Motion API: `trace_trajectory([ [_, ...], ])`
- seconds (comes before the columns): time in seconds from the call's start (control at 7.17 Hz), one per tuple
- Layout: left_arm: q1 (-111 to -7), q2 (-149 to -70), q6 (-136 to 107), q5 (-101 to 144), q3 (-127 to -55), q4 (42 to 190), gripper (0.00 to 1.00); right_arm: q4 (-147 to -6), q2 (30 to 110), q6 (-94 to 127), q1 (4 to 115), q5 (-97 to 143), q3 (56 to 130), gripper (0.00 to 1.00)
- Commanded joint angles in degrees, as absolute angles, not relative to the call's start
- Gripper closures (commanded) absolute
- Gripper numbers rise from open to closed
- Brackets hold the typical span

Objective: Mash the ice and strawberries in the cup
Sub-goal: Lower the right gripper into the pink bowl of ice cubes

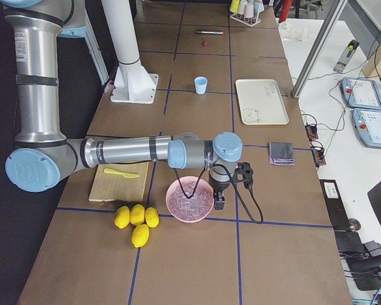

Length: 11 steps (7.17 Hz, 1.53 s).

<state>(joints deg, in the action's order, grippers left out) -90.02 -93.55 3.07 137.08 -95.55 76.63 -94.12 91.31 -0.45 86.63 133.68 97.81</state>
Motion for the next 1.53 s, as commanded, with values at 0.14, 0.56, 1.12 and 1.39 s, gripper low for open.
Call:
trace_trajectory([
  [0.14,-89.5,-93.0,3.3,136.9,-96.5,77.2,0.0,-93.9,91.8,0.4,86.7,133.8,98.3,0.0],
  [0.56,-89.2,-92.8,2.6,136.8,-96.6,77.2,0.0,-93.5,91.8,0.8,86.7,133.9,97.9,0.0],
  [1.12,-89.2,-92.7,2.8,137.0,-96.8,77.3,0.0,-85.8,94.1,0.0,85.1,135.3,98.7,0.0],
  [1.39,-89.2,-92.7,2.8,137.0,-96.8,77.4,0.0,-77.8,100.0,-0.6,79.8,133.3,101.7,0.0],
])
